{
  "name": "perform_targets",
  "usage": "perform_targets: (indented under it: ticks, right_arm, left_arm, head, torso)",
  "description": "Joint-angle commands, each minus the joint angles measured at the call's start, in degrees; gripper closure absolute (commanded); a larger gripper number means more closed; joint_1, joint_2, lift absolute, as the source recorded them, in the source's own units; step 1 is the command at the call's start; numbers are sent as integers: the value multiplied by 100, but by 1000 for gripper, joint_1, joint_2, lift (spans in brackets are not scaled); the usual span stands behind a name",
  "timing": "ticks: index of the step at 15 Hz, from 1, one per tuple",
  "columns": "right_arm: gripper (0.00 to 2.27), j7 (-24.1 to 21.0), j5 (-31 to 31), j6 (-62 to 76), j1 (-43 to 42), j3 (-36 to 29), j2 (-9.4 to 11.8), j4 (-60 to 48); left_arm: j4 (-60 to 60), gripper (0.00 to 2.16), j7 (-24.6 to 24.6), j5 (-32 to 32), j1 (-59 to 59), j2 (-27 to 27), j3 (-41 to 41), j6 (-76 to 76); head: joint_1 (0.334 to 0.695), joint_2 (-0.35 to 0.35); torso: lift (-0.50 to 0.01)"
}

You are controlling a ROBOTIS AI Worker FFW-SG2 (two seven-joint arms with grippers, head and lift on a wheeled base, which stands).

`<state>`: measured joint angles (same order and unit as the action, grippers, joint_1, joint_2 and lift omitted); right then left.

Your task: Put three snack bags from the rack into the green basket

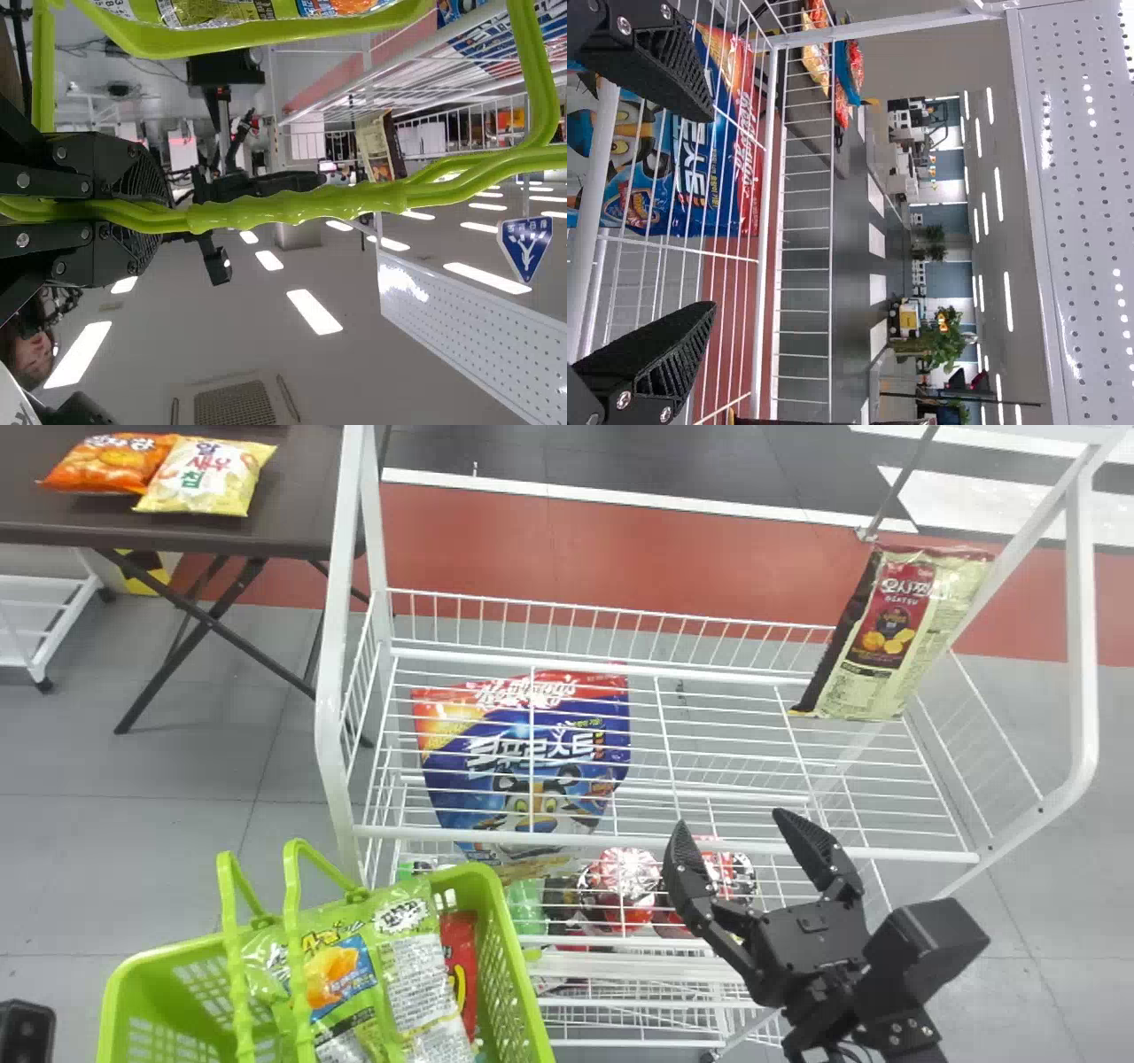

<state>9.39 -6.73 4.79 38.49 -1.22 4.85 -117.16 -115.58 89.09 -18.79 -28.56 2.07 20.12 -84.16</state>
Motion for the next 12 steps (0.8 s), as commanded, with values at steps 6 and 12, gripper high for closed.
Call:
perform_targets:
  ticks: [6, 12]
  right_arm:
    - [63, 55, -65, -1, -105, -28, 16, 211]
    - [66, 55, -74, -1, -193, -1, 7, 351]
  left_arm:
    - [0, 2148, -138, 16, 18, 13, -122, 53]
    - [0, 2148, -155, 33, 97, 39, -131, 17]
  head:
    - [695, -194]
    - [695, -198]
  torso:
    - [0]
    - [0]
